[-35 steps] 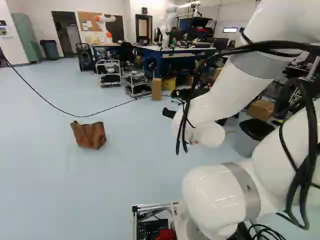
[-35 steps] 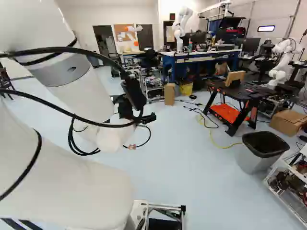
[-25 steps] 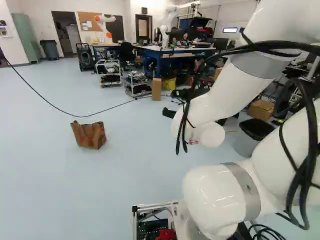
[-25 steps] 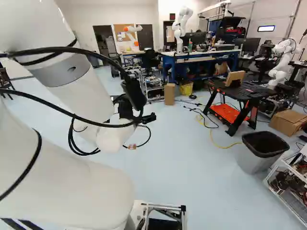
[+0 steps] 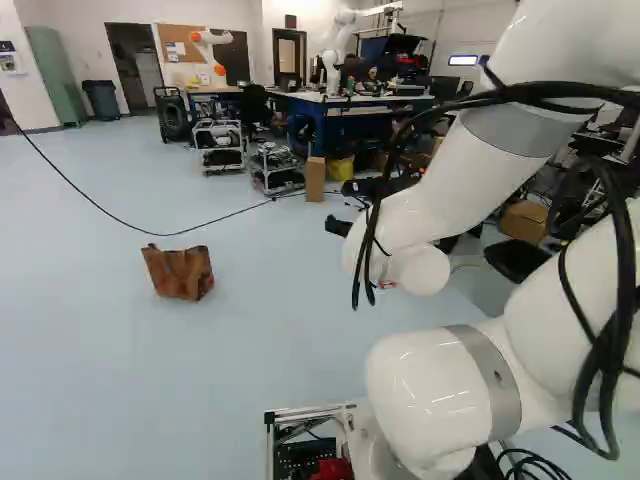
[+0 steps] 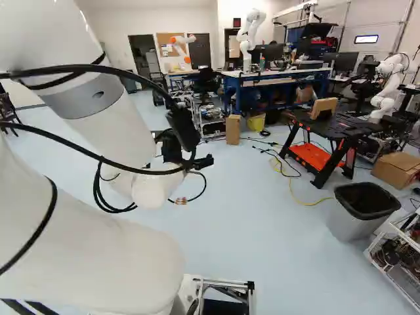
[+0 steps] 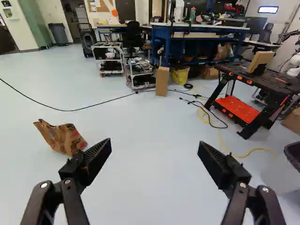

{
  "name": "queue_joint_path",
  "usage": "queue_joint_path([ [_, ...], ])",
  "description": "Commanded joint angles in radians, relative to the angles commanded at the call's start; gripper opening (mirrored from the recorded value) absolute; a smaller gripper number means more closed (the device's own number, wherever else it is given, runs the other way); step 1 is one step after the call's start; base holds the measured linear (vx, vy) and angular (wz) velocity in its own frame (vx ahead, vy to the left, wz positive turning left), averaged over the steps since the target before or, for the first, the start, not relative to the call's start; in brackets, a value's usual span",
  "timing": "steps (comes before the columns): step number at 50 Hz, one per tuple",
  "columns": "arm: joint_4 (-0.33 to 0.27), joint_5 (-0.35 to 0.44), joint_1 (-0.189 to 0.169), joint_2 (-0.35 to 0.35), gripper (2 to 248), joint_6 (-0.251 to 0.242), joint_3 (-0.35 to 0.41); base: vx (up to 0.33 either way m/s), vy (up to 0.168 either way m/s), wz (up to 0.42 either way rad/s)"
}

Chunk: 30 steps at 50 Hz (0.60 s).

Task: Pick up the grocery bag from the ground

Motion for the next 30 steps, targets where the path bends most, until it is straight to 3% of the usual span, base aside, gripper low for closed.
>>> queue_joint_path([
  [15,0.0,0.0,0.0,0.0,247,0.0,0.0,0.213,0.014,0.012],
  [30,0.0,0.0,0.0,0.0,247,0.0,0.0,0.157,0.049,0.216],
])
